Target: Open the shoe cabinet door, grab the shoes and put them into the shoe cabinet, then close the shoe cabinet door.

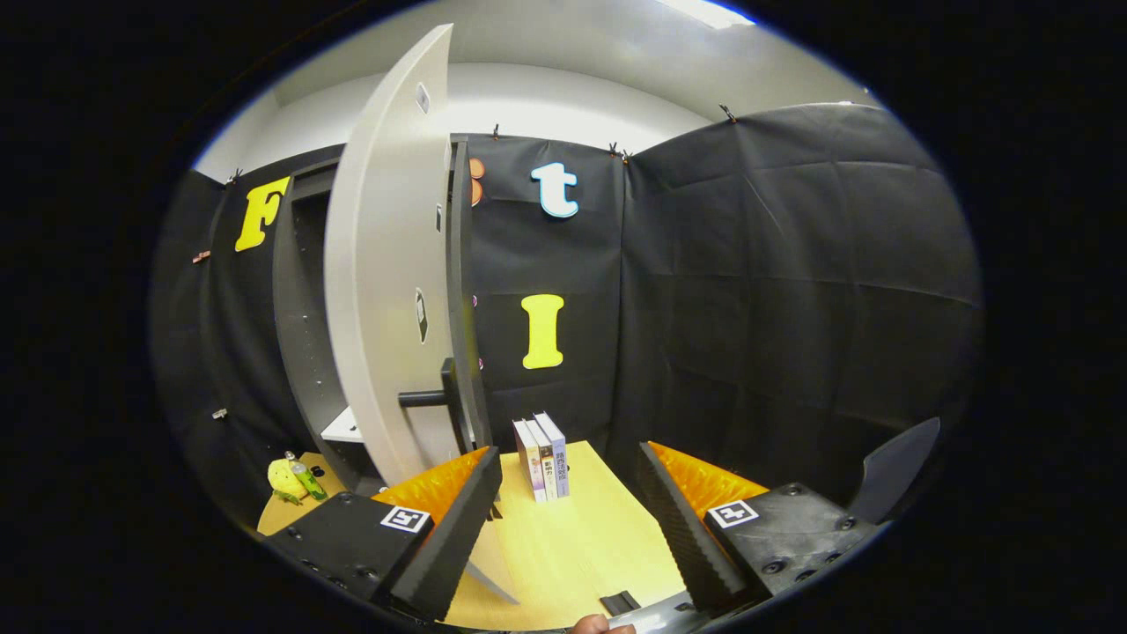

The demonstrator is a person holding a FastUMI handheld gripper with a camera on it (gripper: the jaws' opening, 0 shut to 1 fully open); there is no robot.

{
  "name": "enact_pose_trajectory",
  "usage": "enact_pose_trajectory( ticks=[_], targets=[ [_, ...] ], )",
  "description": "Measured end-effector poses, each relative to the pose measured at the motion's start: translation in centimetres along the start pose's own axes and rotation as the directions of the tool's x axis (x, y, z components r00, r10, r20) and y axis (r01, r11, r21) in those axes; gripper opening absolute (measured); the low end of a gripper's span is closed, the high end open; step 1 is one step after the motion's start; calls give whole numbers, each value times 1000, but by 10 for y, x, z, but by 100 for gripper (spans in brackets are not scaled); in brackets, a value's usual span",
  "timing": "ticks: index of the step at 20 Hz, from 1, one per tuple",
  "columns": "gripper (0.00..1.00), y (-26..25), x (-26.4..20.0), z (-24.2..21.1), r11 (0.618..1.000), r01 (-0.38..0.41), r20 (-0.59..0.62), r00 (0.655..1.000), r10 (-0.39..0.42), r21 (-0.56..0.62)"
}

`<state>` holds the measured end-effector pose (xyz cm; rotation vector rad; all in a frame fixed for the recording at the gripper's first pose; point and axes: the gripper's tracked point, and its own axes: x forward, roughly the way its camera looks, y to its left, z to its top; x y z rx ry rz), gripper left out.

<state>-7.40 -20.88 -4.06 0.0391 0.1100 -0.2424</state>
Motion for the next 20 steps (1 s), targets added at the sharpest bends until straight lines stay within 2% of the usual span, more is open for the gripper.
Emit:
enact_pose_trajectory(
  ticks=[10, 20],
  targets=[
    [98, 31, -7, -5, 999, -34, -2, 999, 34, -10],
    [98, 120, -26, -20, 979, -198, -9, 980, 199, 48]
  ],
)
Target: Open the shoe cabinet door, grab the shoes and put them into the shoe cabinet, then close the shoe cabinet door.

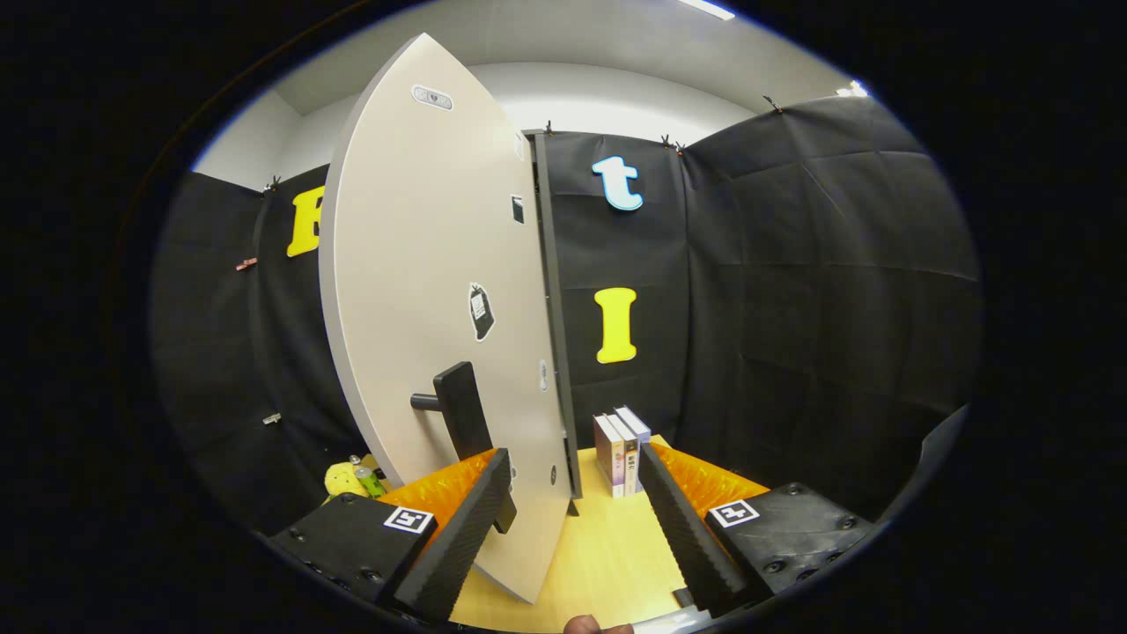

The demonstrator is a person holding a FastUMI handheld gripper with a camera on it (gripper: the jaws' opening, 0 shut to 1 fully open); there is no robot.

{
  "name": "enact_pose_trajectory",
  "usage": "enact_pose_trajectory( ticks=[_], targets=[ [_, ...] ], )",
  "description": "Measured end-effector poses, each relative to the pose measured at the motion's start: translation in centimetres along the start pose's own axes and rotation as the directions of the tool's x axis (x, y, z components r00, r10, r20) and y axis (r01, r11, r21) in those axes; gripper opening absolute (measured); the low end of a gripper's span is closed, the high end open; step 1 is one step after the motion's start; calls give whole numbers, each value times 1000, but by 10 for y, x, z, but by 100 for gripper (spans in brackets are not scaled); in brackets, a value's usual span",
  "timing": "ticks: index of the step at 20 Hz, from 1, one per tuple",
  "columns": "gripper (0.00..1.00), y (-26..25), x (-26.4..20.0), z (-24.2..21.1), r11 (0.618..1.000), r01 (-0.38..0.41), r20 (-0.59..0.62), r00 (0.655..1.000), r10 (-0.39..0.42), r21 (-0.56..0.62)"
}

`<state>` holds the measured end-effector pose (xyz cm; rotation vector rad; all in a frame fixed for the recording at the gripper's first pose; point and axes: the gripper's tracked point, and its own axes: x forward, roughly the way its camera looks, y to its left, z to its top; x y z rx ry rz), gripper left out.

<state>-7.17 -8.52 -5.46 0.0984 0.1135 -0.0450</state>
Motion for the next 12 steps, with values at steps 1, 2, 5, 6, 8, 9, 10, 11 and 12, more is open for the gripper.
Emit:
enact_pose_trajectory(
  ticks=[1, 2, 5, 6, 8, 9, 10, 11, 12],
  targets=[
    [98, 8, 2, -2, 1000, -17, -4, 1000, 17, 4],
    [98, 17, 3, -5, 999, -35, -6, 999, 35, 9],
    [98, 46, 10, -9, 996, -86, -15, 996, 86, 6],
    [98, 55, 11, -8, 994, -106, -14, 994, 106, 12],
    [98, 72, 19, -10, 989, -145, -22, 989, 145, 29],
    [98, 79, 23, -10, 987, -159, -25, 987, 160, 36],
    [98, 88, 27, -11, 983, -176, -28, 984, 178, 42],
    [98, 97, 31, -11, 980, -193, -27, 981, 194, 46],
    [98, 105, 35, -11, 978, -206, -23, 978, 207, 46]
  ],
)
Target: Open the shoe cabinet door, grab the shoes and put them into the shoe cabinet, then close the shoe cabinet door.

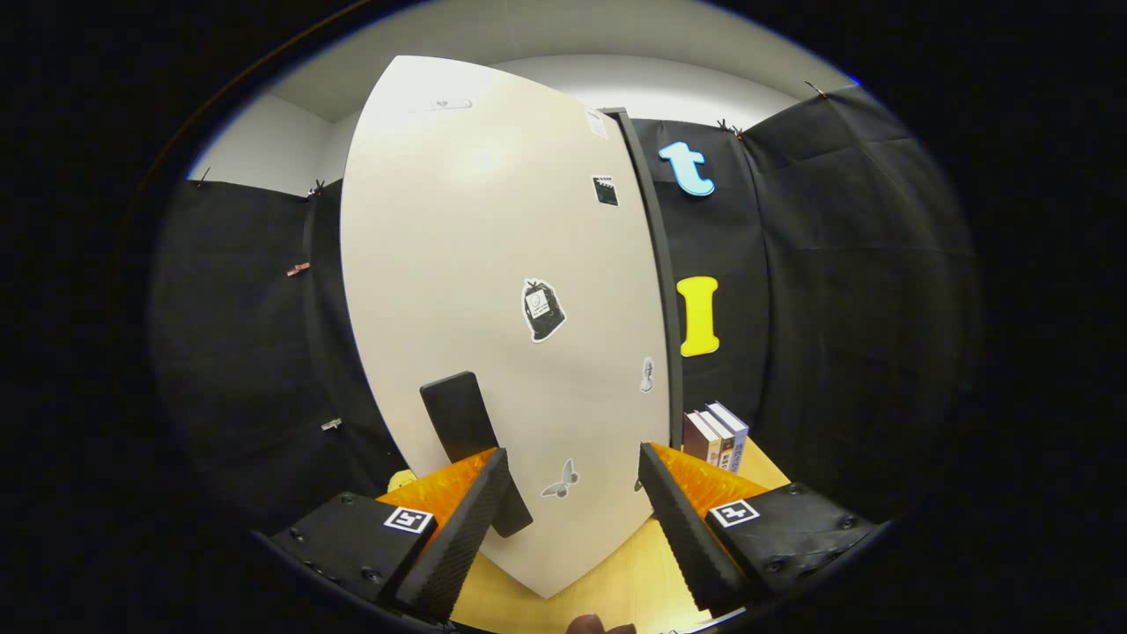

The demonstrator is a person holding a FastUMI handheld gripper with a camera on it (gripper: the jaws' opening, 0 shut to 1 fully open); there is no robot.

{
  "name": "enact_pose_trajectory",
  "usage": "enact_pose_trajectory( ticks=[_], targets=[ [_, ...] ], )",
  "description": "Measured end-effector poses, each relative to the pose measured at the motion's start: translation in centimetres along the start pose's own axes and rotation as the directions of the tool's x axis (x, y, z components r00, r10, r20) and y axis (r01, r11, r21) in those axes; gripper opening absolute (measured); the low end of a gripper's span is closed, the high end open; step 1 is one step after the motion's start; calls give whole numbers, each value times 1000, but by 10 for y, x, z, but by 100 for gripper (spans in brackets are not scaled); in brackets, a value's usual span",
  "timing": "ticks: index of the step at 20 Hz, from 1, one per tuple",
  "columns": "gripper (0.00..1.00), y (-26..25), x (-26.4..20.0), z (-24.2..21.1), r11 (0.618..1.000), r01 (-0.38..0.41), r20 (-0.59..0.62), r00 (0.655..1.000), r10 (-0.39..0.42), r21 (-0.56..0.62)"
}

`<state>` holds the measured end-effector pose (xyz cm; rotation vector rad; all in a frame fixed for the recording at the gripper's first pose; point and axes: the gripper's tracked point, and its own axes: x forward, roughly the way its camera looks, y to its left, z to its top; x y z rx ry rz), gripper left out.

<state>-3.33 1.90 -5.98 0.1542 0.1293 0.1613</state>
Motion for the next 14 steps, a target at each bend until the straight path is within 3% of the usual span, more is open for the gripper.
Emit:
enact_pose_trajectory(
  ticks=[7, 14],
  targets=[
    [98, 19, 21, 5, 999, -17, 30, 999, 18, -35],
    [98, 6, 16, 13, 996, 46, 57, 997, -42, -75]
  ],
)
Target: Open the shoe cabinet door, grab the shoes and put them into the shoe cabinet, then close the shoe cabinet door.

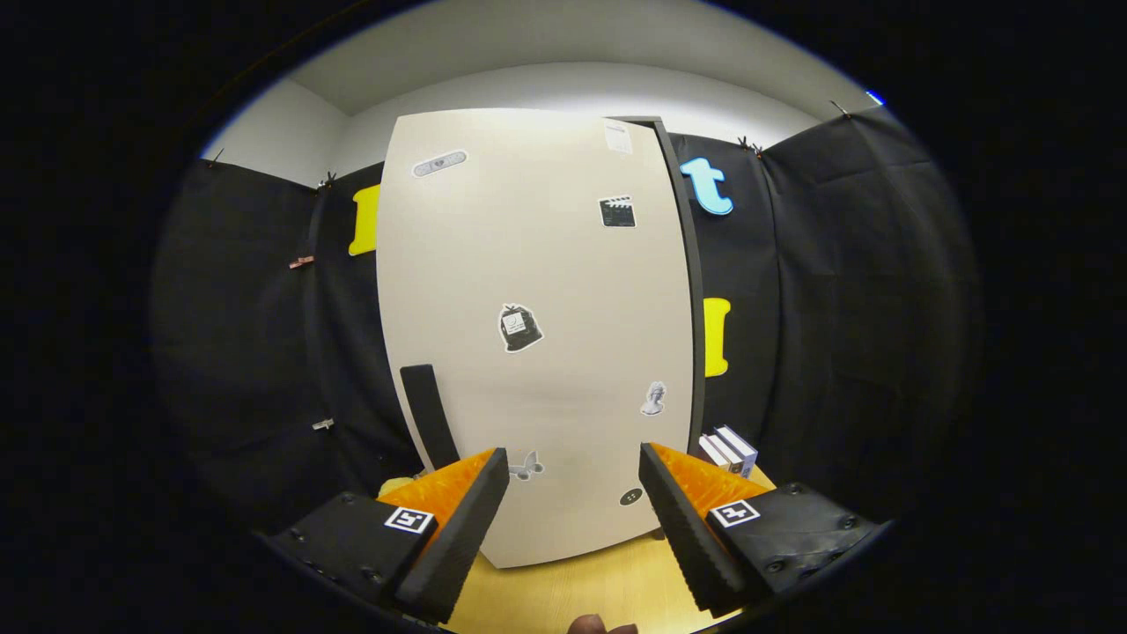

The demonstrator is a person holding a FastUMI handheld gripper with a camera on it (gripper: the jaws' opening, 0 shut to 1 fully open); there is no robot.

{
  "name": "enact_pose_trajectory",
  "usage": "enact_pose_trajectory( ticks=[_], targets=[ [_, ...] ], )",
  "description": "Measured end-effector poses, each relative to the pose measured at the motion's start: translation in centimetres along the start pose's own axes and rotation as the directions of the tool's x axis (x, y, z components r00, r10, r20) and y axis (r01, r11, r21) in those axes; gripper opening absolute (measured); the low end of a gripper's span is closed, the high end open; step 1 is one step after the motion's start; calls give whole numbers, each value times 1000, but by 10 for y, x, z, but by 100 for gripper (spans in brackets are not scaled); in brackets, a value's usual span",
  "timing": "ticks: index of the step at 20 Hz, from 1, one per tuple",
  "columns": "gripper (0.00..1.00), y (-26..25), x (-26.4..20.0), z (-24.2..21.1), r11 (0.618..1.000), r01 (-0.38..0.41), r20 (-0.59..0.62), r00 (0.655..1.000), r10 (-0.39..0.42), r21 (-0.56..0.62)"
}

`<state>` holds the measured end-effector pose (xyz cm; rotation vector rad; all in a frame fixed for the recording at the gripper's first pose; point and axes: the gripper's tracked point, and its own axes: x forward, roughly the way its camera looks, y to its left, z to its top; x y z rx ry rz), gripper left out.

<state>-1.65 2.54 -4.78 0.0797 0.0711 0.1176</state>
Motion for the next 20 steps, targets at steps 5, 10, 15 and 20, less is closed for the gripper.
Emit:
enact_pose_trajectory(
  ticks=[5, 10, 15, 20],
  targets=[
    [98, -22, -7, 10, 998, 53, 16, 999, -52, -25],
    [98, -24, -14, 10, 998, 60, 6, 998, -60, -20],
    [98, -24, -16, 11, 998, 58, 2, 998, -58, -20],
    [98, -25, -19, 12, 998, 63, 2, 998, -63, -12]
  ],
)
